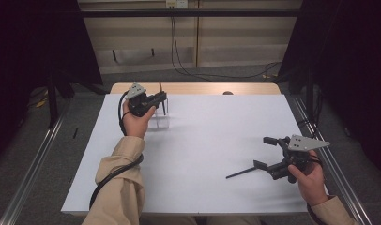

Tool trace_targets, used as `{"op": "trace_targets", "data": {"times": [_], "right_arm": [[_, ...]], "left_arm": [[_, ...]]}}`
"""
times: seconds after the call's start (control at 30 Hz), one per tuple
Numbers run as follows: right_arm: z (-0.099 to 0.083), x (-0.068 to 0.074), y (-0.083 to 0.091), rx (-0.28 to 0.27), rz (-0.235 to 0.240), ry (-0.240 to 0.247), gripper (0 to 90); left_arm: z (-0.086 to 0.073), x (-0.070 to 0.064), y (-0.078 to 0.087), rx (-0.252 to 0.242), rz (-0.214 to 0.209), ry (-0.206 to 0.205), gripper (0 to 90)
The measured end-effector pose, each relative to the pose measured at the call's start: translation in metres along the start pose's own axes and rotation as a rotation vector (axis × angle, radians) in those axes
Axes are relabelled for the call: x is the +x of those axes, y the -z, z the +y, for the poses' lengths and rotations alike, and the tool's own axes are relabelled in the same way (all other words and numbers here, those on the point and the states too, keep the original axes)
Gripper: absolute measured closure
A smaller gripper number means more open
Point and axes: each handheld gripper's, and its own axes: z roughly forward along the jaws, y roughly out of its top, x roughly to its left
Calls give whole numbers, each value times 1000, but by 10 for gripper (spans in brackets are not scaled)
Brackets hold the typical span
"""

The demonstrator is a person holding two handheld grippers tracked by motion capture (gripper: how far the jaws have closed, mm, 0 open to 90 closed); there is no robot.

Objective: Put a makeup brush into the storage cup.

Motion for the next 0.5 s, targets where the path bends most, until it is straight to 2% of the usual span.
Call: {"op": "trace_targets", "data": {"times": [0.17, 0.2, 0.27, 0.37, 0.47, 0.5], "right_arm": [[0, 0, 0, 0, -1, 1, 11], [0, 0, 0, 0, 0, 1, 11], [0, 0, 0, 2, -1, -2, 11], [-1, 0, 0, -1, 0, 1, 11], [0, 0, 0, 0, -2, -2, 11], [0, 0, 0, 0, -1, -2, 11]], "left_arm": [[-1, -1, -1, 7, -5, 3, 823], [-1, -1, -1, 3, -3, 10, 795], [0, -2, -1, -11, -1, 28, 665], [2, -4, 2, -15, 1, 30, 537], [2, -5, 4, -29, -7, 67, 392], [3, -5, 6, -24, -9, 66, 349]]}}
